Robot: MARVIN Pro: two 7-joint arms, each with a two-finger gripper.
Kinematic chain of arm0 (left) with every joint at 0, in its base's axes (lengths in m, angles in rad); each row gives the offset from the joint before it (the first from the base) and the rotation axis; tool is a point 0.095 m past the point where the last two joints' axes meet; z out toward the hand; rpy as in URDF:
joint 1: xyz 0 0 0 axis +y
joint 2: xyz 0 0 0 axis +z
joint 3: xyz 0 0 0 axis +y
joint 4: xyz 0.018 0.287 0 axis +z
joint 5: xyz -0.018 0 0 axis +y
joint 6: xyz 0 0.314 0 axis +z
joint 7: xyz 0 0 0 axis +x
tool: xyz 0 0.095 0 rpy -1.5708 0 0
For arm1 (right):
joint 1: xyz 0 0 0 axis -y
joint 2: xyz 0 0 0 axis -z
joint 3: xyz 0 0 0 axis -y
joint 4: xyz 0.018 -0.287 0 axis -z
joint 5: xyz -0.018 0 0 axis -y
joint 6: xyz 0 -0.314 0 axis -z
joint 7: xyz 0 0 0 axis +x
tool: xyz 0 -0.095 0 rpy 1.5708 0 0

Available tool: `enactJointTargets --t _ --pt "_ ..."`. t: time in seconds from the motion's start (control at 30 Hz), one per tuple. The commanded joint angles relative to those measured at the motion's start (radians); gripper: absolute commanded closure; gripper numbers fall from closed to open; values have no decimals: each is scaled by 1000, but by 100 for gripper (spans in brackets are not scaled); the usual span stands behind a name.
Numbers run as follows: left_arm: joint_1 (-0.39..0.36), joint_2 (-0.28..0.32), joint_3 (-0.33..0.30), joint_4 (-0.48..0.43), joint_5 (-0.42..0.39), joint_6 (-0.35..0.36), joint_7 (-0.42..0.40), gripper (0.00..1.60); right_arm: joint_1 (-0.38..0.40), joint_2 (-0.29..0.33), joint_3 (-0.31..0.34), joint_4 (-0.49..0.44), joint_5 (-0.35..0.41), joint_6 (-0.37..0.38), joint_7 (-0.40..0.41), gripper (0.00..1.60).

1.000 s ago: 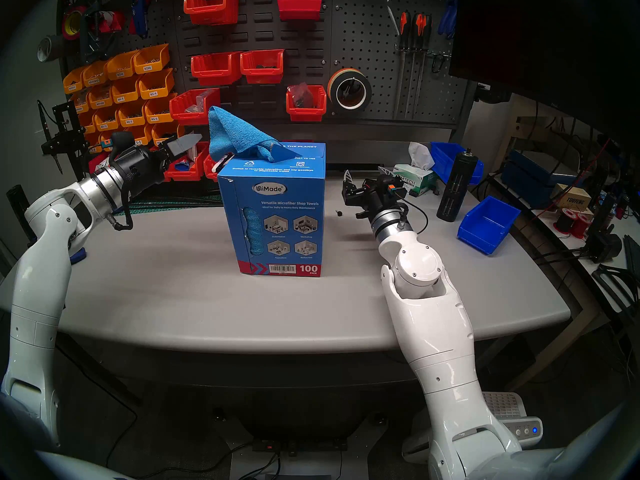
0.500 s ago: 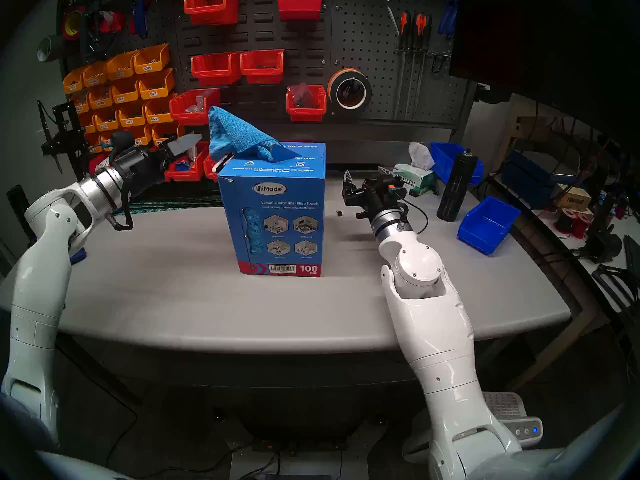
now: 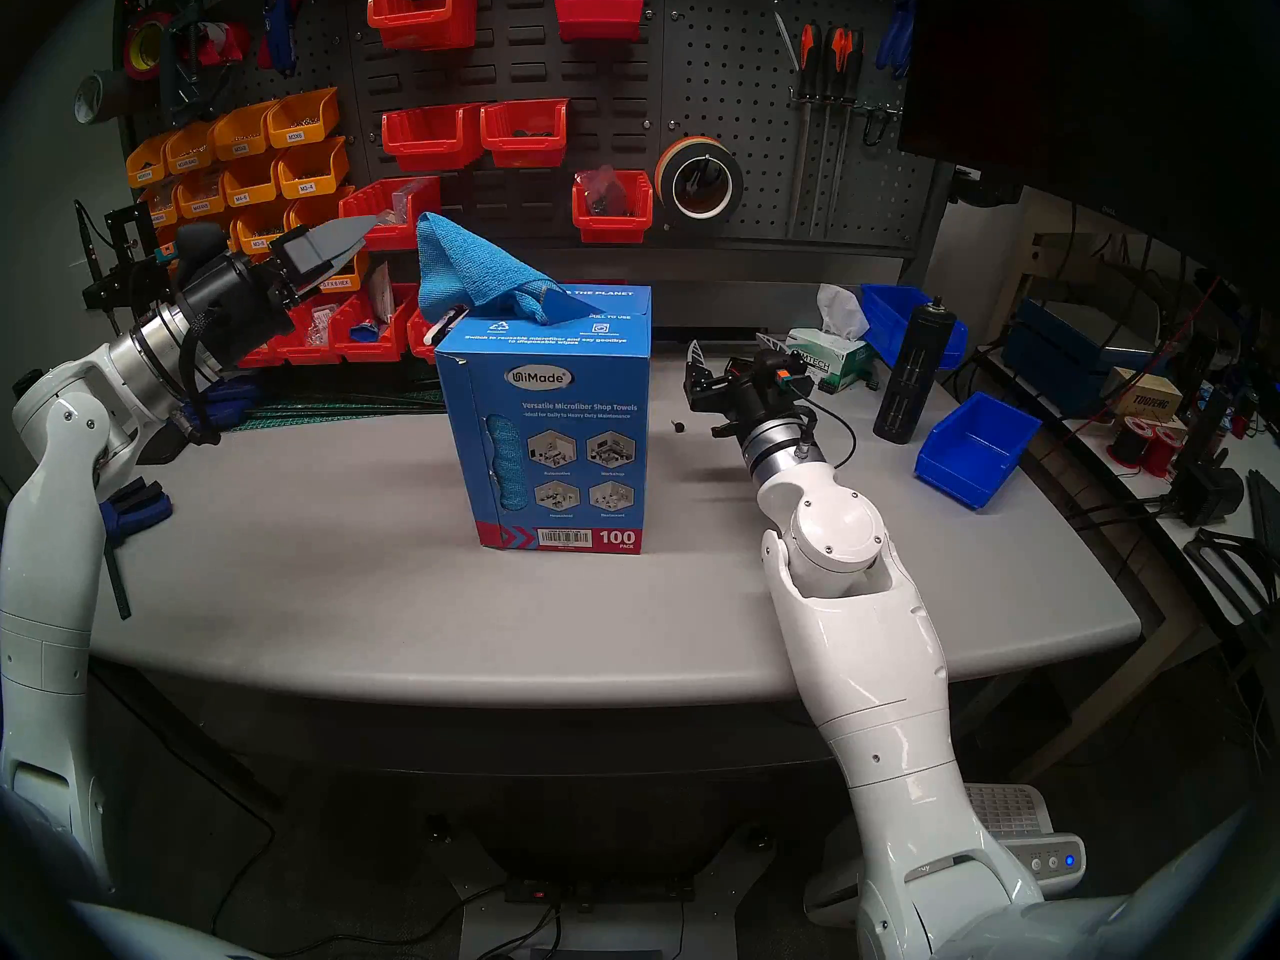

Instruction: Take out a shop towel

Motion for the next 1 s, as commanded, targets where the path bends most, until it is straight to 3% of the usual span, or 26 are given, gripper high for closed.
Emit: enactJointTargets --t 0.0,0.13,0.43,0.97 --pt "1 10 -78 -43 -116 68 -99 0 26 -1 2 -35 -1 -8 1 0" --pt "4 -6 -89 -45 -168 120 -88 0 25 -1 2 -36 -1 -7 1 0" --pt "-14 -41 -41 -75 -254 196 -42 0 25 -1 2 -37 -1 -7 1 0" --pt "-90 -104 32 -94 -316 191 57 0 25 -1 2 -37 -1 -7 1 0"
